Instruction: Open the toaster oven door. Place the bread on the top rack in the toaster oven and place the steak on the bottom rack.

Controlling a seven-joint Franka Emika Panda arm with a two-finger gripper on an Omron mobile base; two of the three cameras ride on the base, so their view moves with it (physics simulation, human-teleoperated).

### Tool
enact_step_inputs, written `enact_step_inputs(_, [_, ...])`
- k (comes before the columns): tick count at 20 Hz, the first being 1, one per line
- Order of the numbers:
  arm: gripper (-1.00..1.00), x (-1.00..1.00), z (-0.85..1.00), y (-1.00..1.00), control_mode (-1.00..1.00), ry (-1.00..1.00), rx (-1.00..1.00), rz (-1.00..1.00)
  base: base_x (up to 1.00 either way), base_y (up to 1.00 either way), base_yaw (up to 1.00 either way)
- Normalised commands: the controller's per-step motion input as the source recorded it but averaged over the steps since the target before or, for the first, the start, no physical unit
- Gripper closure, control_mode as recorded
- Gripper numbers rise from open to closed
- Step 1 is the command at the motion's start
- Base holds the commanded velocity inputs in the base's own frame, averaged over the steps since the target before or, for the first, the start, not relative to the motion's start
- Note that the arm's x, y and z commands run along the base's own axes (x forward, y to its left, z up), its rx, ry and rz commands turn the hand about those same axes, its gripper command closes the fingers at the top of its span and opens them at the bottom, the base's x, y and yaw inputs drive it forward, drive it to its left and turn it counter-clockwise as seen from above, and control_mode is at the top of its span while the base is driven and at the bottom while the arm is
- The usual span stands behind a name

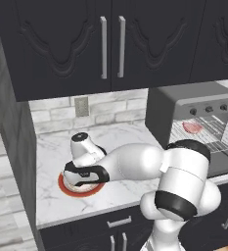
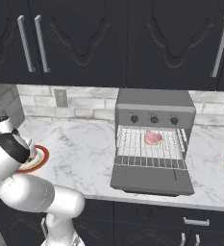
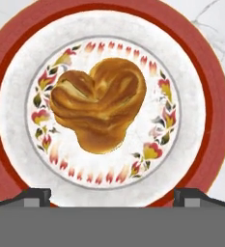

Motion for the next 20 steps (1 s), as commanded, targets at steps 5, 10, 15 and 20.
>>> enact_step_inputs(5, [-1.0,0.09,-0.05,0.0,-1.0,-0.02,0.0,0.0,0.0,0.0,0.0])
enact_step_inputs(10, [-1.0,0.13,-0.08,0.0,-1.0,0.0,0.0,0.0,0.0,0.0,0.0])
enact_step_inputs(15, [-1.0,0.16,-0.14,0.01,-1.0,0.0,0.0,0.0,0.0,0.0,0.0])
enact_step_inputs(20, [-1.0,0.15,-0.18,0.12,-1.0,-0.03,0.0,0.0,0.0,0.0,0.0])
